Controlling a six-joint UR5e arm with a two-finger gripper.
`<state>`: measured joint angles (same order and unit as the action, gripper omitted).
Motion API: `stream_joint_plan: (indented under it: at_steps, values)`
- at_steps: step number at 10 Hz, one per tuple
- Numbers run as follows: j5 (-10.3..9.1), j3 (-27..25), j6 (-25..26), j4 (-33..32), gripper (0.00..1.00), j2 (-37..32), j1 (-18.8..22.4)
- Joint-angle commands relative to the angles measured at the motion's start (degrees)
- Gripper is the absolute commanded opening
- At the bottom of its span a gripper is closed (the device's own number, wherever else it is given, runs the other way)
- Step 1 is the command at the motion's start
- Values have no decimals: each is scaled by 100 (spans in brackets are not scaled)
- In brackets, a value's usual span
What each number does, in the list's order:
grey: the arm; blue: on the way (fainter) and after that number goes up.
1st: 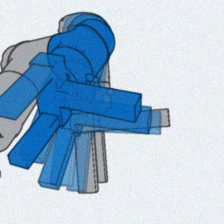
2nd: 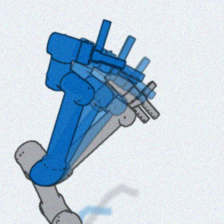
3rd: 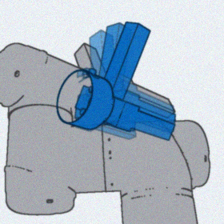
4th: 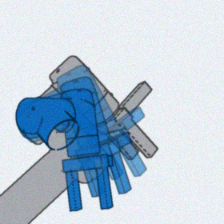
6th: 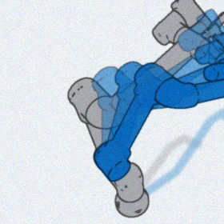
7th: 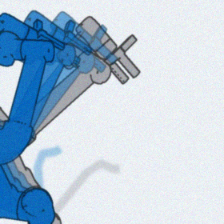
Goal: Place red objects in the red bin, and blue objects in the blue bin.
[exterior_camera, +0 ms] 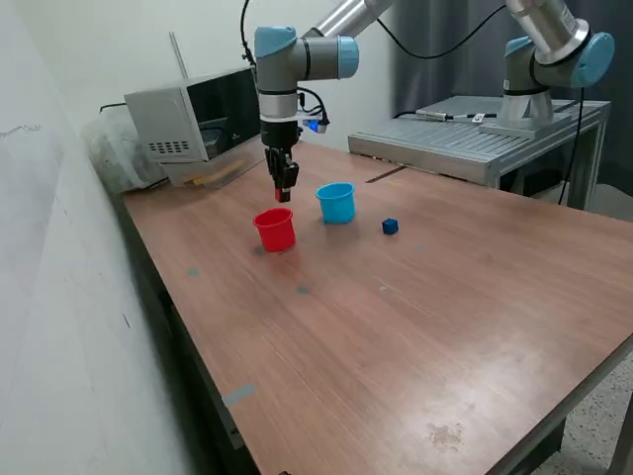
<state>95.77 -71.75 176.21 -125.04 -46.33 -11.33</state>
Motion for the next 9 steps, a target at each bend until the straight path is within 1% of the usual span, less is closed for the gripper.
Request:
stream_joint_plan:
  at_steps: [1,5,9]
  values:
    - [204,170,229,-29,0,150,-71]
    - [240,240,239,-21,0,194,-247]
    - [214,231,239,23,0,264,-186]
